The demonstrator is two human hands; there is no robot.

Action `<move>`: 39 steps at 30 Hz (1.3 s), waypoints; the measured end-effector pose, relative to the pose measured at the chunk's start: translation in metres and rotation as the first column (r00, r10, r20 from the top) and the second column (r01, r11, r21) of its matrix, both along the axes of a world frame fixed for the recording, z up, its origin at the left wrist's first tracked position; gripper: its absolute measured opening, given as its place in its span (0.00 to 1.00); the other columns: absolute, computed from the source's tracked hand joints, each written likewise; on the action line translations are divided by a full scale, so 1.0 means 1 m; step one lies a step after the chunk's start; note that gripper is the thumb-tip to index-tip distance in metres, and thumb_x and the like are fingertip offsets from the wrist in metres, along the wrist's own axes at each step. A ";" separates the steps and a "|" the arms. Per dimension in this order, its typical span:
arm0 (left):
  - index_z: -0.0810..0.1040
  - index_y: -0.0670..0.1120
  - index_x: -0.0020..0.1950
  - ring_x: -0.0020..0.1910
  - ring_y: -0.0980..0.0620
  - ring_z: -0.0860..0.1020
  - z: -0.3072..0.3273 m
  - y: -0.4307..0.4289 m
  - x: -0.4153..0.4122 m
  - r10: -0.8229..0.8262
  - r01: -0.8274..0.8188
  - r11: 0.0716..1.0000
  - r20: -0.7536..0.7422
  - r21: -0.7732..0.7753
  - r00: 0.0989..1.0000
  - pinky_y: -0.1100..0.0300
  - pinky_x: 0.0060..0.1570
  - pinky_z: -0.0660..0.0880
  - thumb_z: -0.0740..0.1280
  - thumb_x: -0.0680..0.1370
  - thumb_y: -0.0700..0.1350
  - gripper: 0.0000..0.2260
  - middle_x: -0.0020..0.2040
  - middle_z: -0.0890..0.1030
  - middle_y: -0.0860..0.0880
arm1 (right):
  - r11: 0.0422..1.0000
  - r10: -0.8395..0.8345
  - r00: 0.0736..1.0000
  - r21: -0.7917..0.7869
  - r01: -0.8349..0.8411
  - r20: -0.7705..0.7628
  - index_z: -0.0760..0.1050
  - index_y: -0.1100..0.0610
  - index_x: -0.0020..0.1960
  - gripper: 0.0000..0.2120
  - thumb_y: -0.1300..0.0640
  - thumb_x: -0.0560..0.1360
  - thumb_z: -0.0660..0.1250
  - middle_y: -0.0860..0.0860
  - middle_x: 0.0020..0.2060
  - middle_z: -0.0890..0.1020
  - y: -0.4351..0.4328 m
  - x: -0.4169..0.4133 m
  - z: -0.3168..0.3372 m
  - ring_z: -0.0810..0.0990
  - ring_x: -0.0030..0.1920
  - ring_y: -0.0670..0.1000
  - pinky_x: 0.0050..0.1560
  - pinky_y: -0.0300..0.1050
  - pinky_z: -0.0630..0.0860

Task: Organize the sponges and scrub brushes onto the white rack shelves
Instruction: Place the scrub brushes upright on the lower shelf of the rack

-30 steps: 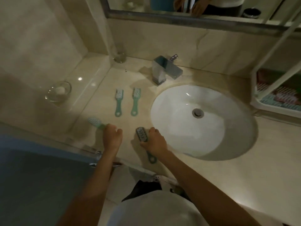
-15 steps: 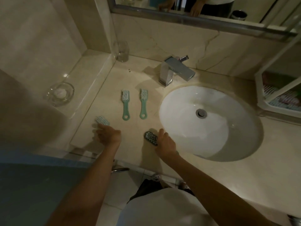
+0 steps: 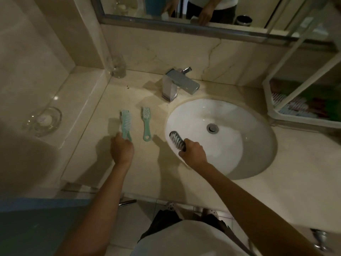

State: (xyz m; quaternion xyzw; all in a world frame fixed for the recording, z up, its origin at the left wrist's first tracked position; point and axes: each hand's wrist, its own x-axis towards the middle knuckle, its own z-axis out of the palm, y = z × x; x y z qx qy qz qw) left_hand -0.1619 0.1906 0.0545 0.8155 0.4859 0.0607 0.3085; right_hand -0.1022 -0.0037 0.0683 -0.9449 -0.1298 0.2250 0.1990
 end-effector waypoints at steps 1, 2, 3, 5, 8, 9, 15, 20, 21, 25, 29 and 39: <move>0.74 0.37 0.61 0.58 0.35 0.75 0.006 -0.010 0.008 -0.042 0.042 0.999 0.027 -0.003 0.999 0.48 0.54 0.72 0.59 0.77 0.38 0.14 0.59 0.77 0.34 | 0.999 -0.034 0.999 0.009 0.034 0.024 0.71 0.64 0.57 0.14 0.59 0.73 0.63 0.62 0.52 0.80 -0.009 0.006 0.005 0.79 0.51 0.63 0.47 0.50 0.75; 0.74 0.36 0.60 0.57 0.36 0.76 0.013 -0.023 0.016 -0.092 0.093 0.996 0.048 -0.007 0.995 0.50 0.53 0.72 0.59 0.77 0.38 0.13 0.58 0.78 0.34 | 0.998 -0.065 0.997 0.017 0.064 0.045 0.70 0.64 0.57 0.14 0.59 0.73 0.64 0.62 0.51 0.81 -0.020 0.013 0.009 0.79 0.51 0.64 0.46 0.49 0.74; 0.75 0.36 0.58 0.56 0.37 0.76 0.020 -0.036 0.025 -0.151 0.152 0.988 0.065 -0.012 0.986 0.51 0.51 0.72 0.60 0.77 0.38 0.12 0.57 0.78 0.35 | 0.995 -0.095 0.994 0.026 0.093 0.060 0.70 0.64 0.57 0.15 0.59 0.73 0.64 0.63 0.51 0.80 -0.033 0.018 0.013 0.78 0.51 0.64 0.44 0.49 0.73; 0.75 0.36 0.52 0.52 0.37 0.77 0.029 -0.064 0.040 -0.296 0.301 0.953 0.104 -0.035 0.950 0.53 0.46 0.71 0.62 0.76 0.39 0.09 0.53 0.79 0.34 | 0.986 -0.164 0.983 0.048 0.161 0.085 0.68 0.62 0.61 0.18 0.59 0.73 0.64 0.63 0.51 0.80 -0.062 0.029 0.019 0.78 0.51 0.65 0.45 0.49 0.73; 0.71 0.40 0.42 0.45 0.39 0.77 0.034 -0.108 0.066 -0.505 0.513 0.857 0.115 -0.054 0.855 0.57 0.39 0.65 0.63 0.75 0.40 0.05 0.46 0.79 0.34 | 0.956 -0.287 0.950 0.101 0.275 0.127 0.66 0.62 0.63 0.20 0.61 0.74 0.64 0.64 0.51 0.80 -0.113 0.044 0.025 0.79 0.51 0.65 0.44 0.50 0.72; 0.70 0.41 0.41 0.45 0.40 0.77 0.036 -0.124 0.074 -0.564 0.569 0.820 0.087 -0.055 0.821 0.58 0.39 0.65 0.63 0.76 0.42 0.06 0.47 0.79 0.34 | 0.945 -0.320 0.936 0.114 0.306 0.146 0.66 0.63 0.62 0.18 0.61 0.74 0.64 0.64 0.50 0.80 -0.131 0.050 0.026 0.79 0.50 0.65 0.42 0.49 0.71; 0.78 0.38 0.54 0.49 0.40 0.79 0.039 -0.238 0.114 -0.790 0.787 0.610 0.008 -0.097 0.613 0.56 0.40 0.71 0.63 0.78 0.48 0.14 0.53 0.81 0.38 | 0.921 -0.390 0.897 0.078 0.382 0.208 0.67 0.61 0.62 0.18 0.60 0.74 0.64 0.62 0.55 0.80 -0.243 0.077 0.027 0.79 0.53 0.64 0.49 0.53 0.75; 0.77 0.37 0.50 0.48 0.41 0.78 0.052 -0.339 0.150 -0.832 0.830 0.551 0.016 -0.081 0.554 0.55 0.39 0.64 0.62 0.79 0.50 0.16 0.47 0.81 0.39 | 0.911 -0.407 0.876 0.049 0.409 0.258 0.68 0.59 0.66 0.20 0.60 0.75 0.64 0.63 0.55 0.78 -0.331 0.115 0.027 0.78 0.53 0.63 0.49 0.53 0.75; 0.76 0.37 0.49 0.47 0.41 0.77 0.056 -0.358 0.158 -0.824 0.822 0.564 0.022 -0.079 0.567 0.57 0.37 0.59 0.60 0.79 0.50 0.16 0.44 0.80 0.40 | 0.910 -0.408 0.873 0.048 0.411 0.268 0.68 0.59 0.66 0.20 0.60 0.75 0.64 0.63 0.56 0.77 -0.345 0.127 0.029 0.78 0.53 0.63 0.50 0.53 0.75; 0.71 0.37 0.48 0.45 0.38 0.77 0.065 -0.418 0.196 -0.762 0.773 0.614 0.135 -0.161 0.633 0.54 0.38 0.65 0.57 0.81 0.48 0.13 0.40 0.76 0.39 | 0.922 -0.360 0.869 -0.015 0.387 0.338 0.68 0.61 0.65 0.18 0.58 0.77 0.62 0.63 0.57 0.77 -0.387 0.174 0.040 0.78 0.54 0.64 0.50 0.54 0.75; 0.62 0.35 0.66 0.30 0.45 0.78 0.069 -0.450 0.231 -0.609 0.642 0.683 0.215 -0.347 0.764 0.57 0.27 0.74 0.53 0.82 0.45 0.17 0.47 0.77 0.31 | 0.928 -0.210 0.888 -0.202 0.313 0.409 0.67 0.62 0.65 0.15 0.62 0.79 0.58 0.62 0.57 0.77 -0.401 0.218 0.056 0.79 0.55 0.63 0.51 0.54 0.76; 0.56 0.37 0.72 0.13 0.58 0.71 0.074 -0.464 0.279 -0.263 0.382 0.673 0.278 -0.633 0.924 0.67 0.18 0.69 0.49 0.83 0.38 0.18 0.31 0.72 0.44 | 0.920 -0.084 0.955 -0.345 0.183 0.284 0.70 0.59 0.64 0.16 0.62 0.77 0.63 0.58 0.60 0.76 -0.396 0.295 0.057 0.77 0.61 0.57 0.57 0.50 0.76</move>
